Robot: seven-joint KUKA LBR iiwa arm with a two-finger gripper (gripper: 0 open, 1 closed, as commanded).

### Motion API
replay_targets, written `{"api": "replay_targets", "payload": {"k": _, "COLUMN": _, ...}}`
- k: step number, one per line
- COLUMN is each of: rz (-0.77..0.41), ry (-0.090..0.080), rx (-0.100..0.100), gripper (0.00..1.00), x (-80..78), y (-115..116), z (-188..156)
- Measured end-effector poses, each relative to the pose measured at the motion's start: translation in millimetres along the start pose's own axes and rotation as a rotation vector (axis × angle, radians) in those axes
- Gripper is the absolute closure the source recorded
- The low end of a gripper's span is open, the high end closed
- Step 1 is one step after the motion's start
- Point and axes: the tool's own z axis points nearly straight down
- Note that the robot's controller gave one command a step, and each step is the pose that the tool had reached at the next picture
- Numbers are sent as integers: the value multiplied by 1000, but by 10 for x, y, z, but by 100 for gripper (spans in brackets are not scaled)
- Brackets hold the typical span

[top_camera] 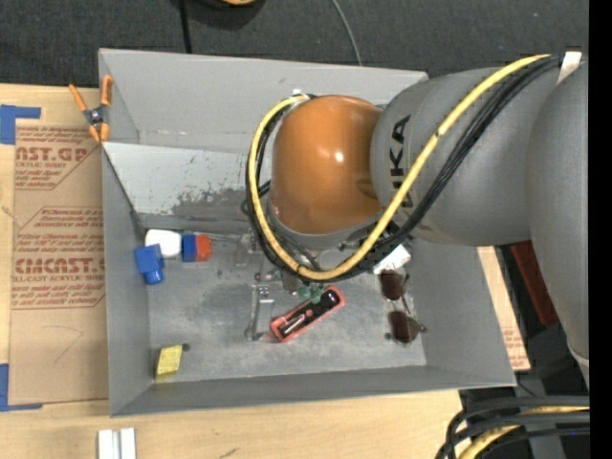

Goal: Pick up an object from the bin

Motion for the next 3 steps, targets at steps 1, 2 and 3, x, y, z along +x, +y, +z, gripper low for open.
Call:
{"api": "replay_targets", "payload": {"k": 1, "rz": 1, "ry": -7, "rx": -1, "gripper": 0, "x": -16, "y": -8, "z": -46}}
{"api": "replay_targets", "payload": {"k": 2, "rz": 49, "ry": -9, "rx": -4, "gripper": 0, "x": 183, "y": -388, "z": 374}}
{"api": "replay_targets", "payload": {"k": 3, "rz": -8, "ry": 3, "rx": 3, "gripper": 0, "x": 226, "y": -648, "z": 666}}
